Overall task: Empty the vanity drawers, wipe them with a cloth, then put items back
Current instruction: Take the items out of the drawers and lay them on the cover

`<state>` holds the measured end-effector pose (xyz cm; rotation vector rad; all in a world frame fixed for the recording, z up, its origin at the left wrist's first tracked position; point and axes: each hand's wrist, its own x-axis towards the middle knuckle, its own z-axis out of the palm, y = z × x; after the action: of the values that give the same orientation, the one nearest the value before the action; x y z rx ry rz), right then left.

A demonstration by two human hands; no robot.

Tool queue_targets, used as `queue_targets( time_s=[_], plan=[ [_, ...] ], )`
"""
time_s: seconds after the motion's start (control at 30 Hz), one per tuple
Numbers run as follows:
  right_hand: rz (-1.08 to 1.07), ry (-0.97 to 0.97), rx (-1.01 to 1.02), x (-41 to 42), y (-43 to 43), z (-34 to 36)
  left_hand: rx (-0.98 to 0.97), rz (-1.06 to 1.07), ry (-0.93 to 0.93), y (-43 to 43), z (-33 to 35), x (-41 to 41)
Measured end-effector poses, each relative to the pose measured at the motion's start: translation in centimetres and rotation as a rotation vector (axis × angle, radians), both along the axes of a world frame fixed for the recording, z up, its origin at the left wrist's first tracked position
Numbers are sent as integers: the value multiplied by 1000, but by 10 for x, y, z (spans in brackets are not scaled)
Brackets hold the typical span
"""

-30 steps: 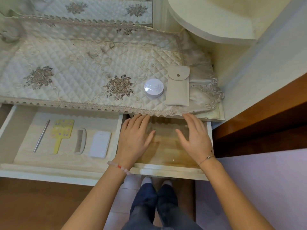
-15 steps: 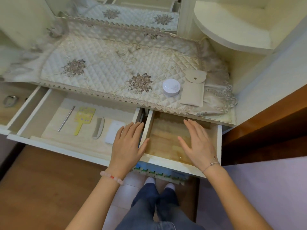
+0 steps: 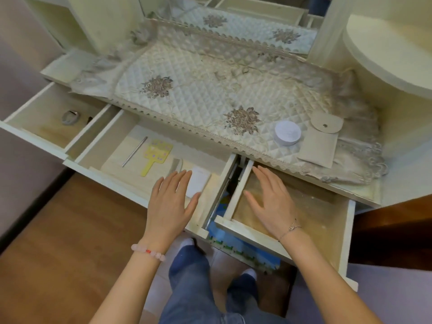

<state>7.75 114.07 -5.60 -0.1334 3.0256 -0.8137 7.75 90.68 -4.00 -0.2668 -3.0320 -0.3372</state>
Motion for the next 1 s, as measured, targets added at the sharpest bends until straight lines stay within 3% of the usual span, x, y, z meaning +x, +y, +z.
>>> queue_targets(
  time_s=[0.27,0.6,0.8,1.0],
  plan=[
    [-47,-1,69,-50,-69,2,16,-111,-2,-59,-6,-71],
    [-286,-52,66,-85,-160,-10,26,-371,-31,-142,-21,-168],
    [-369,-68,43,-85,-195,-22,35,-453,-32,-166,-43,-182],
    [-383,-155,57,-82,-203,-40,21,-454,-174,-173,-66,-176]
  ],
)
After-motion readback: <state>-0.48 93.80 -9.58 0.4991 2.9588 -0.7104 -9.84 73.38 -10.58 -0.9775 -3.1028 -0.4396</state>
